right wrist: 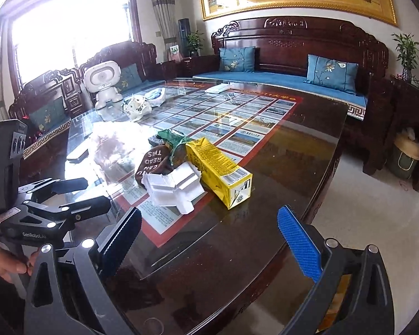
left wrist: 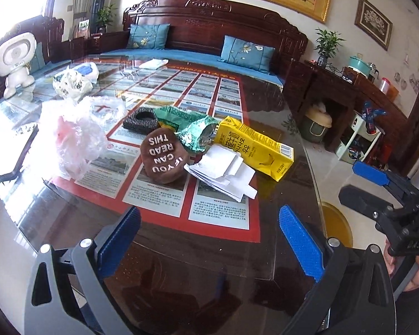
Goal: Collect trash
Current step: 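Grasp the yellow milk carton with the right gripper while the left grasps the white paper scraps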
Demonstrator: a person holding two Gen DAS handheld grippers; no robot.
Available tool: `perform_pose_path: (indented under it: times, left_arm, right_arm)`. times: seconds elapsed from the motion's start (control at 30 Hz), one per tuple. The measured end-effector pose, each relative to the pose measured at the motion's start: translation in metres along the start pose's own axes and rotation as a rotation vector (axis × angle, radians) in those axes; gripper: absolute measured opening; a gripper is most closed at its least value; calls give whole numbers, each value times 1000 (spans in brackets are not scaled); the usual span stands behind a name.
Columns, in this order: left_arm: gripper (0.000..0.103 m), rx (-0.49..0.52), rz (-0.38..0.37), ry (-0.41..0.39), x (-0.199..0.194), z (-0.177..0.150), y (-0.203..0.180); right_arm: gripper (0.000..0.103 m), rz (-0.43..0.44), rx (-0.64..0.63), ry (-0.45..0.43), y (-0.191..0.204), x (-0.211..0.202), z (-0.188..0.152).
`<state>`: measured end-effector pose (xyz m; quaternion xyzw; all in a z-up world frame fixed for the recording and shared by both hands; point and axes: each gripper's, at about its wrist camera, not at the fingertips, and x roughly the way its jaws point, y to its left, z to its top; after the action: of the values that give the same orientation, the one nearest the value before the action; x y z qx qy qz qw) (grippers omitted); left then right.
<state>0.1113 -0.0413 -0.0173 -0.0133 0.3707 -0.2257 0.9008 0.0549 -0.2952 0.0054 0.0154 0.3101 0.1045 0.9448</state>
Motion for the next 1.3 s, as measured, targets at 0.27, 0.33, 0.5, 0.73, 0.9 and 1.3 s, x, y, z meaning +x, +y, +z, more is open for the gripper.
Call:
perform_pose_path:
  times: [0.27, 0.33, 0.5, 0.73, 0.9, 1.3]
  left_arm:
    - [99, -48, -5, 51, 27, 5, 3]
    - [99, -56, -3, 62, 32, 7, 4]
    - [99, -69, 2, 90, 44, 11, 5]
    - [99, -109, -6, 113, 57, 15, 5]
    - [99, -176, -28, 119, 65, 16, 3]
    - [99, -423, -105, 116, 88, 22, 11]
  right_arm:
    - [70, 4, -102, 82, -10, 51, 15]
    - [70, 20, -120, 104, -10, 65, 18]
    - [70, 19, -171, 120, -12, 83, 25]
    - [50, 96, -201, 203, -28, 112, 34]
    - [40, 167, -257, 246, -32, 127, 37]
    - [39, 145, -255, 172, -58, 109, 38]
